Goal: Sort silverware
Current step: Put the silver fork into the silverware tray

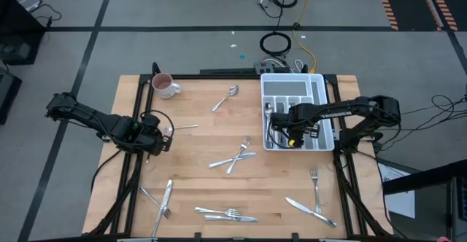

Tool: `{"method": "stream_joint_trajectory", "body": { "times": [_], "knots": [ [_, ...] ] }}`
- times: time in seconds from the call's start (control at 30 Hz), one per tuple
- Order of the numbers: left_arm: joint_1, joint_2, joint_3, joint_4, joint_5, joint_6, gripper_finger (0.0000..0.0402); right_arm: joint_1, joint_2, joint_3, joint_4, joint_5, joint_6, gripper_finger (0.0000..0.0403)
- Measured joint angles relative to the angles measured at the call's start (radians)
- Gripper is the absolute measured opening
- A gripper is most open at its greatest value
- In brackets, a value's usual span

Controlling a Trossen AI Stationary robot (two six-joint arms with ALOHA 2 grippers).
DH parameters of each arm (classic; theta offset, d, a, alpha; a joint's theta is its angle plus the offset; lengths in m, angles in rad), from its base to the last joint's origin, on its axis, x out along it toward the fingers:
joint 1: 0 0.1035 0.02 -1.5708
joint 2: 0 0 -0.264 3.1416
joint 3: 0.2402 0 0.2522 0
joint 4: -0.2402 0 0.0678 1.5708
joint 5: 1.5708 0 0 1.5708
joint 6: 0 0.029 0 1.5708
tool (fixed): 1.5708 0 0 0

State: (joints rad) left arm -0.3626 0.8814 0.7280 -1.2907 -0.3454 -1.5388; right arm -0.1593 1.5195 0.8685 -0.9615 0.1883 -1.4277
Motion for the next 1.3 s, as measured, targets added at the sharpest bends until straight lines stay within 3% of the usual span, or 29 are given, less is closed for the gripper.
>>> {"method": "stream_joint_trajectory", "body": {
  "times": [0.17,0.37,0.47,0.63,0.77,0.97,1.3],
  "knots": [
    [0.000,0.000,0.000,0.000,-0.001,0.001,0.0012,-0.004,-0.019,0.047,-0.008,0.169,0.169,0.0001],
    [0.000,0.000,0.000,0.000,-0.024,0.001,0.0013,-0.001,-0.068,0.246,-0.053,0.179,0.397,0.0019],
    [0.000,0.000,0.000,0.003,-0.035,0.001,0.0013,0.008,-0.072,0.389,-0.050,0.099,0.573,0.0035],
    [0.000,0.000,0.000,0.004,-0.059,0.001,0.0013,0.063,-0.038,0.540,0.102,-0.181,0.779,0.0091],
    [0.000,0.000,0.000,0.009,-0.068,0.001,0.0013,0.138,0.034,0.547,0.237,-0.265,0.798,0.0158],
    [0.000,0.000,0.000,0.011,-0.068,0.005,0.0013,0.207,0.222,0.546,0.316,-0.273,0.753,0.0230],
    [0.000,0.000,0.000,0.010,-0.075,0.007,0.0013,0.248,0.389,0.547,0.355,-0.269,0.560,0.0217]
  ]
}}
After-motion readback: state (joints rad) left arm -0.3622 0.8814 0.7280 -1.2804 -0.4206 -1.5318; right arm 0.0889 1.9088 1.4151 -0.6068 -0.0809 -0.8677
